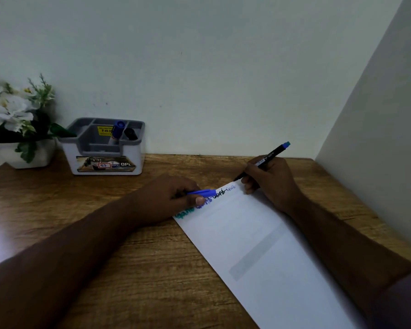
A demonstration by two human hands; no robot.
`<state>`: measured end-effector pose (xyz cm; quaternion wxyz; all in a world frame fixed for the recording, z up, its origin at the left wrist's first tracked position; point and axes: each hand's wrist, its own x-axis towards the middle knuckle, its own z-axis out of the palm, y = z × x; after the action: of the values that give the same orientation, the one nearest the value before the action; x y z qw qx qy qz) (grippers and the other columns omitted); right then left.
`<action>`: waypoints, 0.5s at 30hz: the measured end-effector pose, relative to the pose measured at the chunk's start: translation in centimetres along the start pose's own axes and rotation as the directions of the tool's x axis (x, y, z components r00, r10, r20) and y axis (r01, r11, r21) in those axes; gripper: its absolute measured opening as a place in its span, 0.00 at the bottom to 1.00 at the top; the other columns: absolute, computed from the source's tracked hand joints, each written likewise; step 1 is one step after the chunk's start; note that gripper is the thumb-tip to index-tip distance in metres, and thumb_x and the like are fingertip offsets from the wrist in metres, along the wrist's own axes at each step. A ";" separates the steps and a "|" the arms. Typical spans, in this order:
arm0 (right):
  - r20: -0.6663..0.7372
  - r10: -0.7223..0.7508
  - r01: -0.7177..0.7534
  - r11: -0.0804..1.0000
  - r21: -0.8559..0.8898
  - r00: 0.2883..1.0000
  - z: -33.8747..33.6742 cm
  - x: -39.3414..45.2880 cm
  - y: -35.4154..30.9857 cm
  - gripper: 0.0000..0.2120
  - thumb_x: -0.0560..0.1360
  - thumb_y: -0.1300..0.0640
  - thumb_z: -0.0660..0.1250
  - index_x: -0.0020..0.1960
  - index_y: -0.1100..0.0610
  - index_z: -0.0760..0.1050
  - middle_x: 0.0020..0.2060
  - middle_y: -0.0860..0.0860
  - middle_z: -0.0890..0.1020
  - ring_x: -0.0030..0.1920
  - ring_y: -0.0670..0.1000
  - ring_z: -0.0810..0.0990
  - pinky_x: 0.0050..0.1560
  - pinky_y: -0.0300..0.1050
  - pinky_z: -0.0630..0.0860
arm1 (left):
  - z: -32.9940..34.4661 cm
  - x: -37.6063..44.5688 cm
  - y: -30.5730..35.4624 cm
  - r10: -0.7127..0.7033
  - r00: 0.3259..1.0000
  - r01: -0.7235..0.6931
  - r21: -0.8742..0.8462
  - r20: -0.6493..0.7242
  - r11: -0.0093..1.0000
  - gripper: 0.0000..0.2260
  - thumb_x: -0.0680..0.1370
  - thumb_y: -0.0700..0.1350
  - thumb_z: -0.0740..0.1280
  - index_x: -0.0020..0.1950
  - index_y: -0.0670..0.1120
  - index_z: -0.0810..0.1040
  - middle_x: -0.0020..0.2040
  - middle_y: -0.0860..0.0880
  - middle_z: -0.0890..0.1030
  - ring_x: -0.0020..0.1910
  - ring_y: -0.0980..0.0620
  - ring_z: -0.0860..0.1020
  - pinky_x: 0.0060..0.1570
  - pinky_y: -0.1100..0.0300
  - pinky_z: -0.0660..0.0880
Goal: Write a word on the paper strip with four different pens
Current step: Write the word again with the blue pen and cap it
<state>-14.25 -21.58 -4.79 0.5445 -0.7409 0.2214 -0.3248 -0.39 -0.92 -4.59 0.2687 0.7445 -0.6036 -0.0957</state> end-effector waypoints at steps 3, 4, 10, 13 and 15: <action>0.043 -0.017 0.018 0.999 -0.037 0.999 0.3 0.0 0.3 0.09 0.76 0.67 0.65 0.37 0.66 0.77 0.26 0.58 0.80 0.22 0.49 0.77 0.25 0.42 0.76 | -0.1 -0.1 0.1 -0.003 1.000 0.003 -0.002 0.003 1.000 0.24 0.73 0.65 0.58 0.57 0.51 0.81 0.52 0.49 0.84 0.47 0.53 0.80 0.47 0.50 0.76; 0.050 -0.023 0.026 0.998 -0.060 0.999 0.3 0.1 0.4 0.09 0.76 0.66 0.65 0.38 0.66 0.77 0.26 0.57 0.80 0.23 0.49 0.77 0.25 0.42 0.76 | -0.1 -0.1 0.1 -0.004 1.000 0.004 -0.002 0.006 1.000 0.24 0.73 0.65 0.58 0.57 0.51 0.81 0.52 0.49 0.84 0.47 0.53 0.80 0.47 0.50 0.76; 0.010 -0.077 0.078 0.997 -0.015 0.997 0.2 0.0 -0.2 0.08 0.75 0.68 0.66 0.37 0.66 0.77 0.26 0.57 0.80 0.22 0.51 0.76 0.25 0.43 0.75 | -0.1 -0.3 0.3 -0.032 0.999 0.032 -0.033 0.007 0.999 0.24 0.74 0.65 0.59 0.56 0.50 0.81 0.51 0.47 0.84 0.47 0.52 0.80 0.47 0.47 0.77; 0.017 -0.089 0.083 0.969 0.232 0.996 -0.4 0.2 -1.4 0.08 0.76 0.66 0.64 0.39 0.66 0.77 0.28 0.59 0.81 0.24 0.53 0.76 0.26 0.43 0.75 | -0.1 -0.2 0.4 -0.068 0.998 0.068 -0.044 0.009 0.997 0.24 0.74 0.66 0.58 0.55 0.50 0.81 0.48 0.49 0.84 0.45 0.53 0.80 0.46 0.49 0.77; 0.171 -0.114 0.050 0.938 0.343 0.979 -0.4 0.0 -2.1 0.10 0.76 0.64 0.62 0.39 0.64 0.79 0.28 0.58 0.81 0.25 0.53 0.78 0.26 0.43 0.76 | -0.1 -0.2 0.5 -0.098 0.995 0.099 -0.065 0.011 0.993 0.24 0.73 0.66 0.58 0.55 0.51 0.82 0.46 0.51 0.84 0.43 0.55 0.80 0.43 0.54 0.76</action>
<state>-14.60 -21.21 -2.73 0.6675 -0.6729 0.0789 -0.3089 -0.82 -0.73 -4.35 0.2856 0.7639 -0.5636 -0.1315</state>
